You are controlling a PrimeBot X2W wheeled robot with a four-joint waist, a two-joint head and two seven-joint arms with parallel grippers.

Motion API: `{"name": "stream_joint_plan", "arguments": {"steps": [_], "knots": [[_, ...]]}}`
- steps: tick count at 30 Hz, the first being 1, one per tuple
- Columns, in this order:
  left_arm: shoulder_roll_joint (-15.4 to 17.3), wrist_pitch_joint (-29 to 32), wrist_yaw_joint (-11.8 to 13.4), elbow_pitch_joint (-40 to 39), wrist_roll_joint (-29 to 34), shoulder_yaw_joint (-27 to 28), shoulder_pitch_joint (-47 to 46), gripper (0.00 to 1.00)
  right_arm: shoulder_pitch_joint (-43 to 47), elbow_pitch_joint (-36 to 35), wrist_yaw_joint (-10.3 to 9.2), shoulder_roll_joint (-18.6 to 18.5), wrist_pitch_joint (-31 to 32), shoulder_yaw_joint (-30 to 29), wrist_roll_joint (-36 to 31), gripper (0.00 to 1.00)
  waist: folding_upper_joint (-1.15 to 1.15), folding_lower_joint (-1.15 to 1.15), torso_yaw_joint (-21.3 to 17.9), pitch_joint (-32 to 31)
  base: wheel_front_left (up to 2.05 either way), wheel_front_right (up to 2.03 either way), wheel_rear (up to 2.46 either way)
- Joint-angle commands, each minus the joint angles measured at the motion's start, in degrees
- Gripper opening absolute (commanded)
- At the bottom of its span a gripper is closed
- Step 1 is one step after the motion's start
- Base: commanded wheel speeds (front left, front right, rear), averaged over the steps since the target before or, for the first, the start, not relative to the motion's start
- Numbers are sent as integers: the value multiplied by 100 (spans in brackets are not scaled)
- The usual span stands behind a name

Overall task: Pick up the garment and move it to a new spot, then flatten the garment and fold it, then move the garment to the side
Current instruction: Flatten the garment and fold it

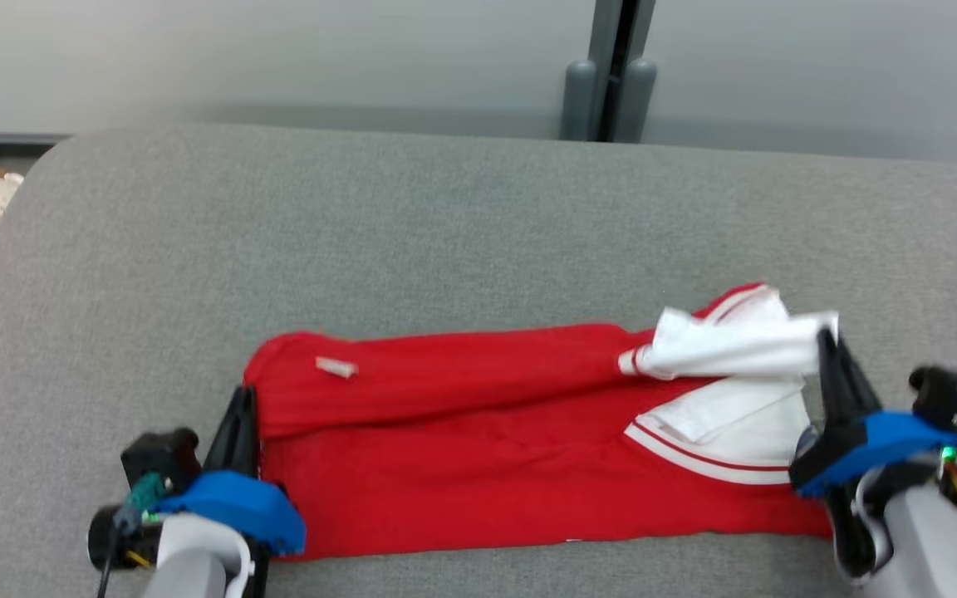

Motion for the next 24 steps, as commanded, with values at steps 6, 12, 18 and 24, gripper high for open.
{"name": "stream_joint_plan", "arguments": {"steps": [6, 12, 18, 24], "knots": [[-75, -26, -9, 184, -51, 27, 646, 0, 861, -99, -1, 110, -27, -153, 190, 49, 0, 1, -181, -318, 0, 0, 0], [-104, -26, 202, -259, 168, 180, 902, 100, 1051, -369, 0, 215, -26, -166, -71, 100, 0, 1, -172, -393, 0, 0, 0], [-119, -26, 274, -1040, 516, 170, 1370, 100, 1174, -529, 0, 330, -25, -316, -518, 100, 0, 1, -126, -523, 0, 0, 0], [-123, -27, 291, -1273, 367, -259, 1671, 100, 1009, -248, 0, 400, -25, -319, -881, 100, 0, 1, 3, -585, 0, 0, 0]]}}
